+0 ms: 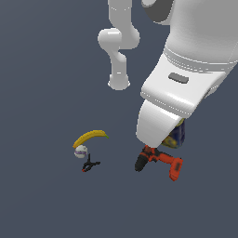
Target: Pick up a designated object from a clutter of objects.
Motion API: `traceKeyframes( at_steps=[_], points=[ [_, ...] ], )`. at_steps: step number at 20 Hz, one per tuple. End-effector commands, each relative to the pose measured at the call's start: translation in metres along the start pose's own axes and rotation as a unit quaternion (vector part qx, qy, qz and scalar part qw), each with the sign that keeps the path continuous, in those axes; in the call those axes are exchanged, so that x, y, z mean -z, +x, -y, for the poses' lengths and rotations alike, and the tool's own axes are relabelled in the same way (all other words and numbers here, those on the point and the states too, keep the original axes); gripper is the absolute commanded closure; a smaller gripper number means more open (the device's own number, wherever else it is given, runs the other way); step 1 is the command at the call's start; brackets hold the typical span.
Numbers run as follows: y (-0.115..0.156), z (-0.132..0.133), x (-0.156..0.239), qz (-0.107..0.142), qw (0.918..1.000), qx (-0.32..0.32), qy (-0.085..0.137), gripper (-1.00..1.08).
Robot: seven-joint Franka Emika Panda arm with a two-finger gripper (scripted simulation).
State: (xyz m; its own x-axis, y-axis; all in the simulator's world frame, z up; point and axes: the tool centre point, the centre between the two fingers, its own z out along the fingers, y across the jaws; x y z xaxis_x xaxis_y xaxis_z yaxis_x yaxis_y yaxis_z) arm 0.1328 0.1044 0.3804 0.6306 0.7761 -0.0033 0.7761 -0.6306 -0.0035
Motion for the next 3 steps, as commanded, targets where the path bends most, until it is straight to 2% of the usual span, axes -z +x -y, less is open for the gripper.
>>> traceKeyframes(
  at_steps=[1, 3],
  points=[
    [0.0023, -0.0002, 0.0044, -0.002, 1.0000, 0.000, -0.002, 1.08],
    [0.0029, 0.0001, 0.0048, -0.002, 1.0000, 0.000, -0.002, 1.08]
  ],
)
